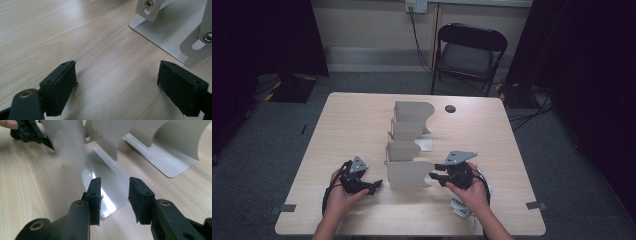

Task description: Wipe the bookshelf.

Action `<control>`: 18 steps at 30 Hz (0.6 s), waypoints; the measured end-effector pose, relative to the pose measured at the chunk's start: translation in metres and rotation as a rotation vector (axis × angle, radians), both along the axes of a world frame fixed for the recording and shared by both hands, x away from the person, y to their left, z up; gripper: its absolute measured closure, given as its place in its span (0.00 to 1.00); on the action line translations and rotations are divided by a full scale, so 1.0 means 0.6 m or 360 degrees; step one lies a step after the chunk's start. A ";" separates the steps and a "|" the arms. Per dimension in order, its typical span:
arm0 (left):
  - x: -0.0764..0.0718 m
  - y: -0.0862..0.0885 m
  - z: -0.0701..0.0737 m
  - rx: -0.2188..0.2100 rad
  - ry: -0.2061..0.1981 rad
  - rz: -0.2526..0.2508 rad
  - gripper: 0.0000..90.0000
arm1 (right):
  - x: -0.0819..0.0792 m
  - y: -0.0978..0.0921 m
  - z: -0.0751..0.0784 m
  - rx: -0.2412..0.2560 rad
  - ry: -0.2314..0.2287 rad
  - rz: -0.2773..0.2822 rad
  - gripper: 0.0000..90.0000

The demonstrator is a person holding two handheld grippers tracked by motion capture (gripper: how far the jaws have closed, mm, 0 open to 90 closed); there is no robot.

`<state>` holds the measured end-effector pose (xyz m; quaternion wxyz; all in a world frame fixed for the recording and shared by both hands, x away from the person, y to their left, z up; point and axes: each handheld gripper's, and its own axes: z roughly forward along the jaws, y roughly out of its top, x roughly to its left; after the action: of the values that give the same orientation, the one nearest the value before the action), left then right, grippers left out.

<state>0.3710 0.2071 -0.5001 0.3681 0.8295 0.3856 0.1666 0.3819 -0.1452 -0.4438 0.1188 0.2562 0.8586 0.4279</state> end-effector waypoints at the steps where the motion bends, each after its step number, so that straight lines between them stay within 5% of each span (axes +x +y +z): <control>1: 0.000 0.000 0.000 -0.0003 -0.0002 0.0001 0.17 | 0.004 -0.002 0.001 0.0004 0.0010 -0.0006 0.70; 18: 0.001 0.000 0.000 0.0001 -0.0005 0.0003 0.17 | 0.060 0.030 0.034 0.0003 -0.0037 0.0047 0.71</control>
<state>0.3719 0.2073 -0.5002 0.3683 0.8290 0.3856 0.1685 0.4179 -0.1272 -0.4237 0.1223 0.2385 0.8604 0.4335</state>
